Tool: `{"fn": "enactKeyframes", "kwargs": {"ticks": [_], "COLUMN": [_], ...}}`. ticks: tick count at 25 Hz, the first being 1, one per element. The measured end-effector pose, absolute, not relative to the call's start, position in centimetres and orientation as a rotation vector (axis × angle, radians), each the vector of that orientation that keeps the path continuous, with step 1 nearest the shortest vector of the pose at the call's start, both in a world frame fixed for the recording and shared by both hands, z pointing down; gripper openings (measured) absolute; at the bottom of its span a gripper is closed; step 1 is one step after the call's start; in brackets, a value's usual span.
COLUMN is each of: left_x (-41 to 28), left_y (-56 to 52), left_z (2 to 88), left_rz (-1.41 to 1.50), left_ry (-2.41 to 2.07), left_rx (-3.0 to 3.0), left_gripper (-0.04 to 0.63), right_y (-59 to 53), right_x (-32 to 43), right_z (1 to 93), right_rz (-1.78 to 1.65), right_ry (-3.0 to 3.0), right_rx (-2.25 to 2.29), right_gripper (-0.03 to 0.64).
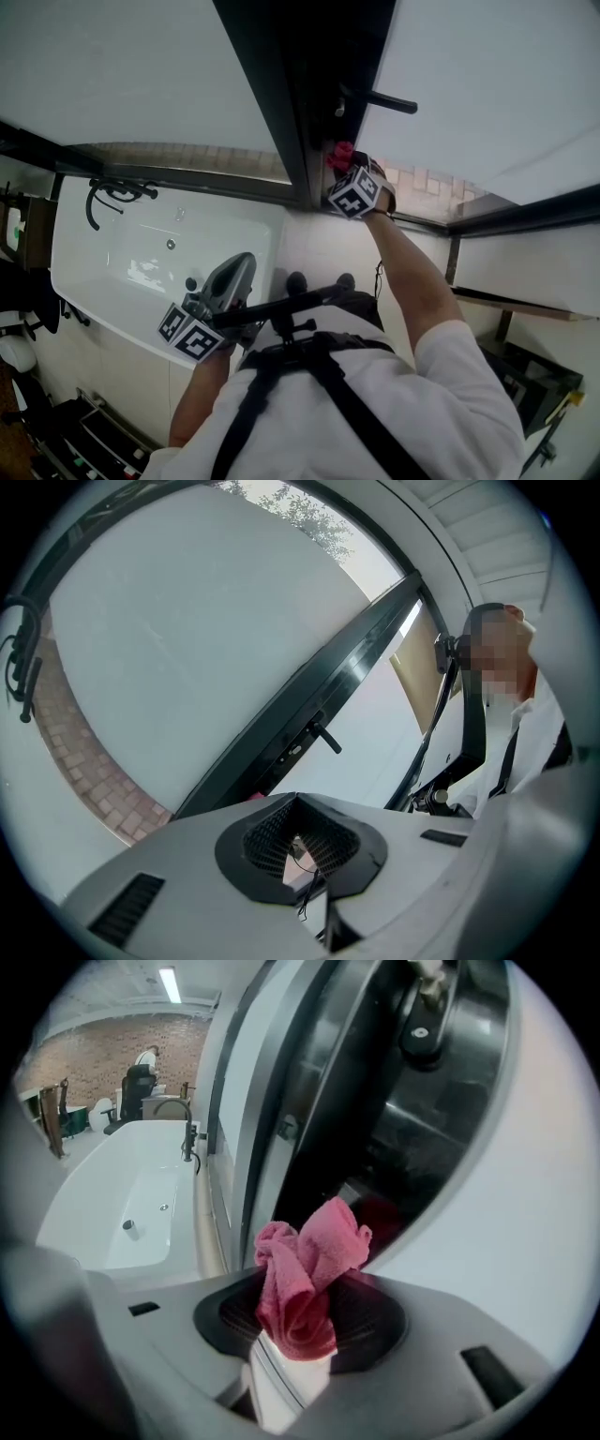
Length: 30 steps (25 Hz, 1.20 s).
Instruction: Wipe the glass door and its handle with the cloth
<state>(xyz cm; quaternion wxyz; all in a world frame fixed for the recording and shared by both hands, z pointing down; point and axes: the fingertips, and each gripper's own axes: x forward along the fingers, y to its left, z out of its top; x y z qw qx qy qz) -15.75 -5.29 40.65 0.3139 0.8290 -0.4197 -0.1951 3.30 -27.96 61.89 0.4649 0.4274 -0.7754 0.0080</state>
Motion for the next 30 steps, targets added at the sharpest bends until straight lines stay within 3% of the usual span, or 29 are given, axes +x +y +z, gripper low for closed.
{"fn": "enactKeyframes", "kwargs": {"ticks": [5,18,30], "left_x": [-15.5,-11.2,-11.0], "left_y": [-5.5,-7.4,-7.0], "left_z": [40.7,39.4,38.5], "left_rz": [-0.529,-0.538,-0.566], "left_ry": [-1.083,-0.899,-0.89], "left_rx": [2.19,2.284,2.297], "left_gripper": [0.002,0.002,0.002], "right_y": [-27.1,-23.8,-26.9], "right_x": [4.1,1.0,-1.1], "right_z": [59.3,38.6,37.4], "right_rz": [0.025,-0.232,0.281], "right_ry": [-1.987,-2.389,-2.591], "right_rx": [1.143,1.413,1.298], "right_gripper": [0.169,0.17,0.17]}}
